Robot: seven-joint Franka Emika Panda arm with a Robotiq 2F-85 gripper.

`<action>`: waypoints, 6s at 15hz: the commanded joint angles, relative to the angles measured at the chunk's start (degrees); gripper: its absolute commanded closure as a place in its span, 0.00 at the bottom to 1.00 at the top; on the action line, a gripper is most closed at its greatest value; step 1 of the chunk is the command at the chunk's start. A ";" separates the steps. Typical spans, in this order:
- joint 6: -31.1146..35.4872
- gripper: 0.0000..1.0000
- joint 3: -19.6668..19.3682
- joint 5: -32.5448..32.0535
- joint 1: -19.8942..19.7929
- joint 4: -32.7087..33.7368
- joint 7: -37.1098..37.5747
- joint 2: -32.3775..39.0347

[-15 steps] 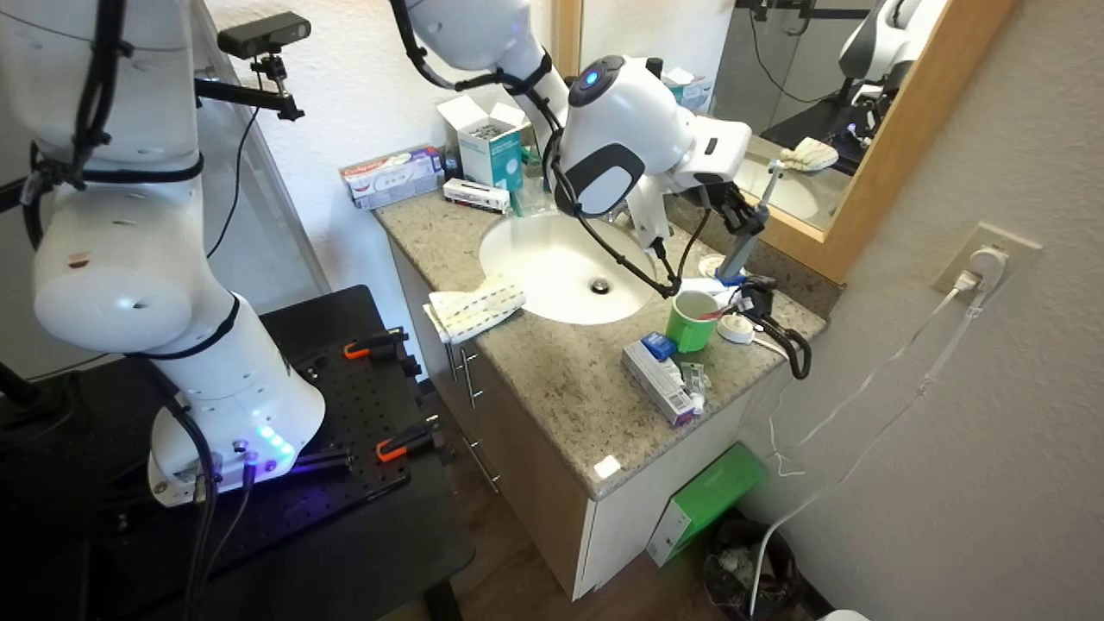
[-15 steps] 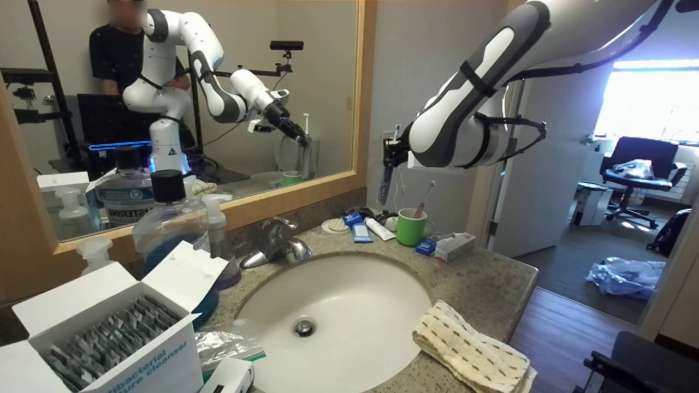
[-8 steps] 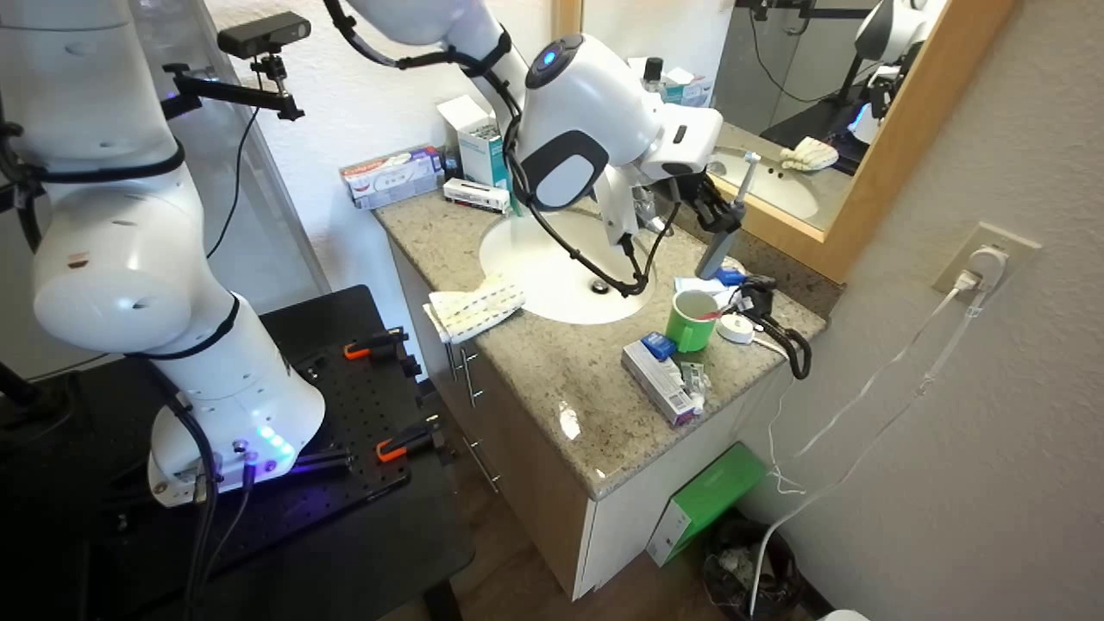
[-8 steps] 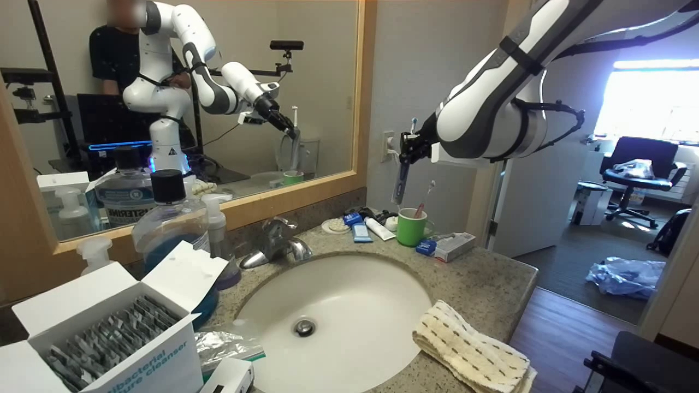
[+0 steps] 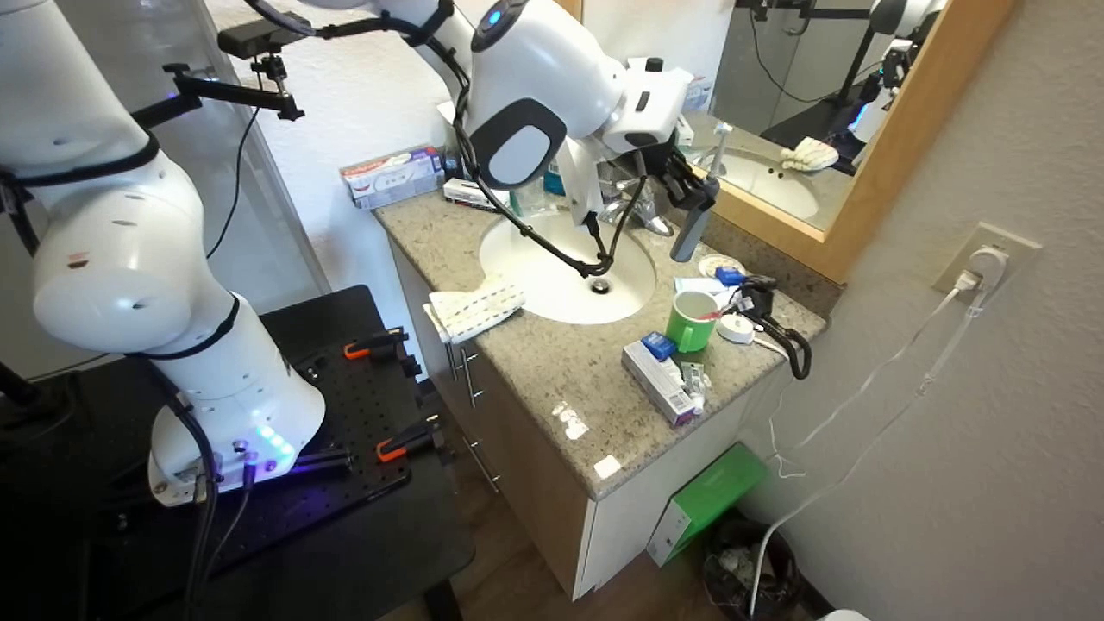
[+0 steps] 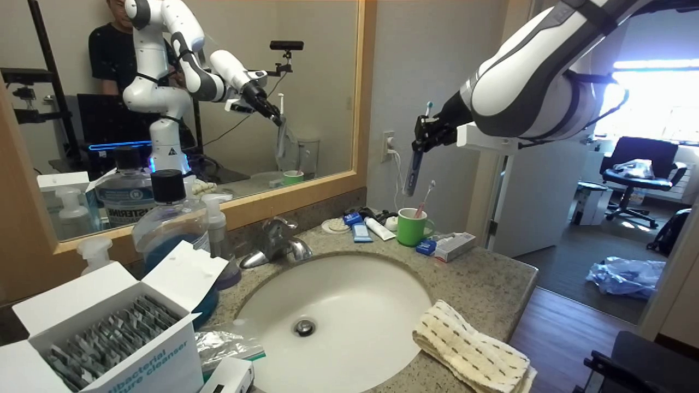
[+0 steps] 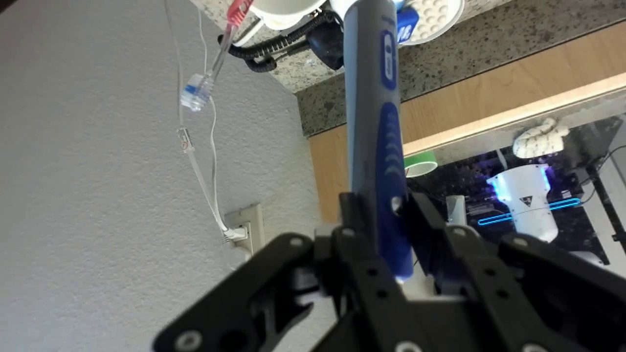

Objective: Pick up the electric toothbrush and put it in the light green cup.

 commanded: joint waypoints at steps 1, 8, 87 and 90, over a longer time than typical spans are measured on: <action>-5.03 0.93 1.03 -1.74 -1.43 -3.40 -0.10 -6.98; -5.61 0.93 0.53 -1.46 -3.32 -3.13 0.47 -7.23; 2.67 0.93 -11.97 3.29 8.88 9.40 0.33 17.49; 2.67 0.93 -12.71 3.34 9.63 9.59 0.42 18.07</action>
